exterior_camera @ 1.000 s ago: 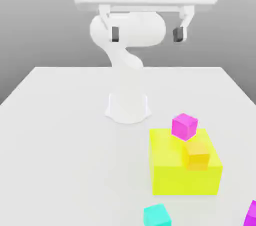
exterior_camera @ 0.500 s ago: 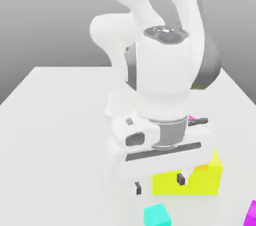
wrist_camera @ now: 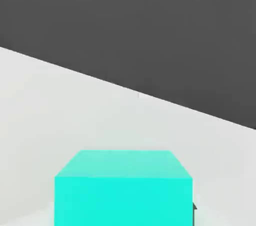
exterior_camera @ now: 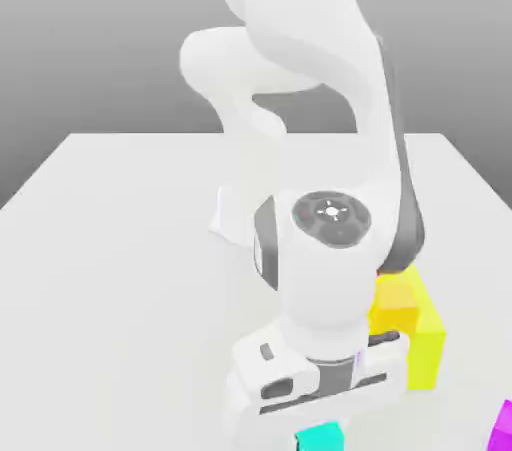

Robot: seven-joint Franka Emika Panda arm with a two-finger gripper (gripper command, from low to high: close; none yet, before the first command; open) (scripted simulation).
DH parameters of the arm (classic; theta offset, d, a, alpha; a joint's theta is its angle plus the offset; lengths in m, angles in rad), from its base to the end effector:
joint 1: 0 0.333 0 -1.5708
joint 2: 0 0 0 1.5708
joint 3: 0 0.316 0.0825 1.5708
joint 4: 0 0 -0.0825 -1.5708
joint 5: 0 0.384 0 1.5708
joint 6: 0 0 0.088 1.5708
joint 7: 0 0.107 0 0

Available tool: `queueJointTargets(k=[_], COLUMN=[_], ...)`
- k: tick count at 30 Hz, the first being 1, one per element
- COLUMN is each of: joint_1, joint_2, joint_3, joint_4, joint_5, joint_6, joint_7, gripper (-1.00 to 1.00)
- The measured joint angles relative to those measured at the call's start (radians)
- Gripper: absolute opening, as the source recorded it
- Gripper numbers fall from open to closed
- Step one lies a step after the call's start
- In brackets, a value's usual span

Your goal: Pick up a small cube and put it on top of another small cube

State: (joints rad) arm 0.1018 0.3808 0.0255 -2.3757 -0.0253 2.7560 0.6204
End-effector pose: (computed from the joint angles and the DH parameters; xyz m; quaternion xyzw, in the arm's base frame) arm 0.4984 0.0655 0.1638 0.9723 -0.2336 -0.0001 0.0001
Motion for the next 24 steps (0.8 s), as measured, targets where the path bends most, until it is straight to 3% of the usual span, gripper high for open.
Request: queueJointTargets(k=[16, 20, 21, 24], joint_1=[0.147, 0.156, 0.155, 0.155], joint_2=[-0.578, -0.520, -0.490, -0.490], joint_3=[0.100, 0.110, 0.111, 0.111], joint_4=[-0.186, -0.232, -0.243, -0.243], joint_5=[0.064, 0.059, 0.054, 0.054], joint_6=[-0.391, -0.287, -0.247, -0.247], joint_7=[-0.380, -0.401, -0.398, -0.398], gripper=[-1.00, -1.00, 1.00, 1.00])
